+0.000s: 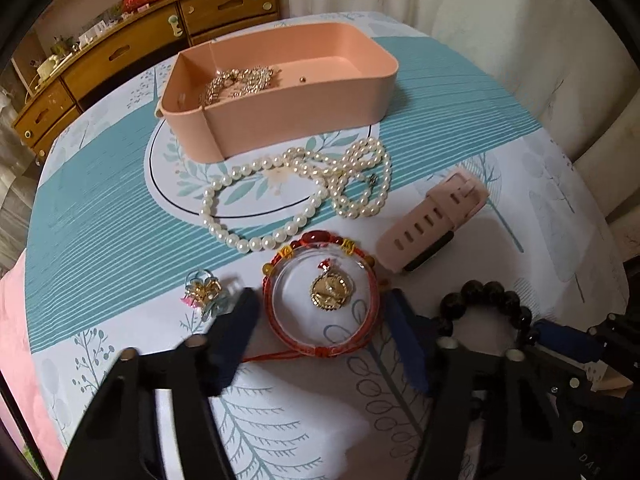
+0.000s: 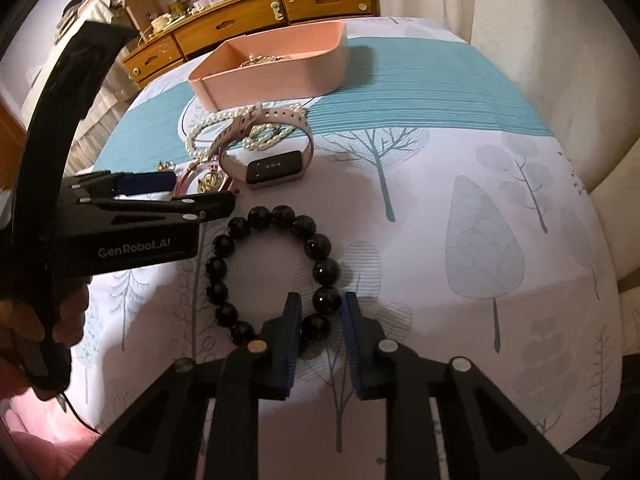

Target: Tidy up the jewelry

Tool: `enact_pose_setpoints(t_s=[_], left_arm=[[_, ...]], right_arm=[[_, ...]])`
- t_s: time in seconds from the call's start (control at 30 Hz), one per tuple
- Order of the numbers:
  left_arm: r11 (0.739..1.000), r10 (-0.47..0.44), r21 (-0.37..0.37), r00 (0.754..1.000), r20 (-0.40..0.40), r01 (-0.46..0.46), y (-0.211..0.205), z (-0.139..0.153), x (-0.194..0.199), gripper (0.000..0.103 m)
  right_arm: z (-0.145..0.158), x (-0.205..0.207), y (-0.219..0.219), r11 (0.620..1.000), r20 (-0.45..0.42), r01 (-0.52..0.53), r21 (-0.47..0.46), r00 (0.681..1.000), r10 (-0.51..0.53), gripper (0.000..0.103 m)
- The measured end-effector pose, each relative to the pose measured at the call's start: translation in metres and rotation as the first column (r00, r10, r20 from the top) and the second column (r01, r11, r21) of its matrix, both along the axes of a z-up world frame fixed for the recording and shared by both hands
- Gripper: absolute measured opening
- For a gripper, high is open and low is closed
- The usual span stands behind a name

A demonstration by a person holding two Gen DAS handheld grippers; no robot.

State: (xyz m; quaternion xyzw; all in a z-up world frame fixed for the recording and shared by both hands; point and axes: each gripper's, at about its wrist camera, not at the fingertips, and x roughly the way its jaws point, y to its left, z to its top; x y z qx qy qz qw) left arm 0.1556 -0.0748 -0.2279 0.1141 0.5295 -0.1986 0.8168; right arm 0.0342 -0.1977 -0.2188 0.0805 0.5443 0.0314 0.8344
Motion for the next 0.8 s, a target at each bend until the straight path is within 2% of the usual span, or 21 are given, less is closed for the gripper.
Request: enact_pose_setpoints(t_s=[0.07,0.4,0.53,0.8], left_arm=[[1.0,0.001,-0.002,1.0,0.002,-0.001,-0.001,0.001,-0.001,0.056],[0.998,0.028,-0.061,1.0,-0.014,-0.028,0.01,0.006,-0.01,0.055],[0.997,0.022,-0.07,1.0,-0.016,-0.023,0.019,0.01,-0.019,0.055],[0.994,0.04,-0.1,0.999,-0.009,-0.041,0.036,0.028,-0.029,0.055]], right_arm=[[0.0,0.002,-0.002,1.0,-0.007,0.004,0.025,1.0,-0.004,0.015],[0.001,0.004,-0.011,0.991,-0.045,0.052,0.124,0.998,-0.047,0.015],[0.009,0.005,-0.013,0.982,-0.024,0.052,0.179,0.999,-0.049,0.015],[0.029,0.009,-0.005,0.974,0.032,0.012,0.227,0.999,-0.019,0.015]])
